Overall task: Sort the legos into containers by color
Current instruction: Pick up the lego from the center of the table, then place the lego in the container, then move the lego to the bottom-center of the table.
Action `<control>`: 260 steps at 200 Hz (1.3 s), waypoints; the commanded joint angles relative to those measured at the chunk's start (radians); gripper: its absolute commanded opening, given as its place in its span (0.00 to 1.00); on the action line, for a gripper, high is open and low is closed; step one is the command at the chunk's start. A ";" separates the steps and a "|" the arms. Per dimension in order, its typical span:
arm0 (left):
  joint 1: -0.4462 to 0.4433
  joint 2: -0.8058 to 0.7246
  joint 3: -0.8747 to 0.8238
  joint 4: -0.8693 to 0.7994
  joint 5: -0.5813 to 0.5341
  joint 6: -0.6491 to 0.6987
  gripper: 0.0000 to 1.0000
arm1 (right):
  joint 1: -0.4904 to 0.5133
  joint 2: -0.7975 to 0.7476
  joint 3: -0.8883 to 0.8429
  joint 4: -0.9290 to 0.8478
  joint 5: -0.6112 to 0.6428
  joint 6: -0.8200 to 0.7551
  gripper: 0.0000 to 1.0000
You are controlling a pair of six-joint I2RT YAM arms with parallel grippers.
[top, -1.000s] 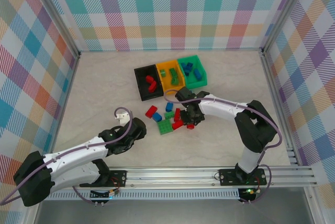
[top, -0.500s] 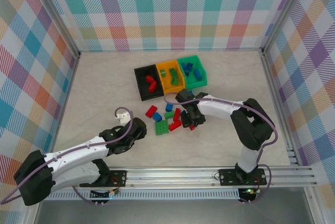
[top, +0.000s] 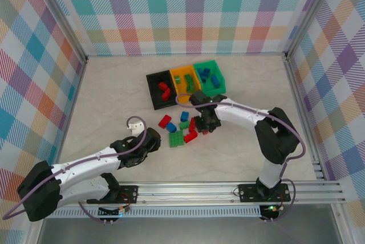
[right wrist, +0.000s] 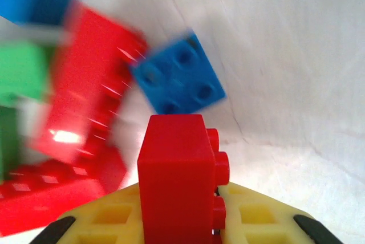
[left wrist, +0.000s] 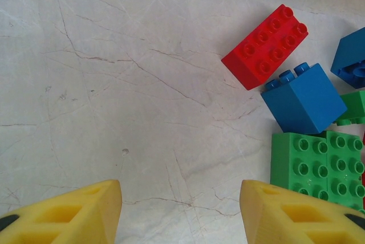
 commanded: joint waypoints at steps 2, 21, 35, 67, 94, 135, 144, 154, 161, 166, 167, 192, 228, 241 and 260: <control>-0.016 0.007 0.028 0.009 0.007 0.004 0.57 | 0.002 0.008 0.146 0.002 -0.049 -0.048 0.27; -0.016 0.005 0.038 -0.004 0.010 0.006 0.57 | 0.003 0.091 0.284 0.000 -0.076 -0.068 0.27; -0.016 -0.002 0.047 -0.022 0.013 0.006 0.57 | 0.003 0.156 0.394 0.002 -0.085 -0.077 0.28; -0.016 -0.035 0.044 -0.047 0.022 0.000 0.57 | -0.003 0.353 0.696 -0.045 -0.115 -0.100 0.28; -0.016 -0.066 0.044 -0.080 0.022 -0.007 0.57 | -0.010 0.514 0.952 -0.099 -0.115 -0.131 0.31; -0.016 -0.128 0.023 -0.119 0.011 -0.029 0.57 | -0.016 0.670 1.220 -0.182 -0.203 -0.142 0.53; -0.017 -0.140 0.018 -0.125 0.009 -0.033 0.58 | -0.016 0.654 1.191 -0.171 -0.203 -0.142 0.52; -0.017 -0.148 0.016 -0.126 0.008 -0.032 0.58 | -0.016 0.623 1.141 -0.156 -0.203 -0.146 0.52; -0.017 -0.150 0.014 -0.125 0.010 -0.032 0.58 | -0.016 0.596 1.095 -0.140 -0.204 -0.153 0.51; -0.017 -0.149 0.011 -0.121 0.013 -0.031 0.58 | -0.016 0.573 1.058 -0.128 -0.201 -0.155 0.51; -0.017 -0.149 0.011 -0.120 0.015 -0.030 0.58 | -0.015 0.568 1.050 -0.125 -0.199 -0.156 0.51; -0.016 -0.123 -0.003 -0.049 0.054 0.003 0.68 | -0.016 0.413 0.811 -0.032 -0.182 -0.157 0.49; -0.016 -0.005 0.017 0.052 0.116 0.031 0.71 | -0.018 0.203 0.500 0.071 -0.103 -0.146 0.47; -0.017 0.050 0.035 0.073 0.146 0.047 0.72 | -0.023 0.148 0.415 0.088 -0.084 -0.139 0.47; -0.021 0.127 0.062 0.145 0.192 0.073 0.72 | -0.041 0.081 0.303 0.112 -0.078 -0.117 0.47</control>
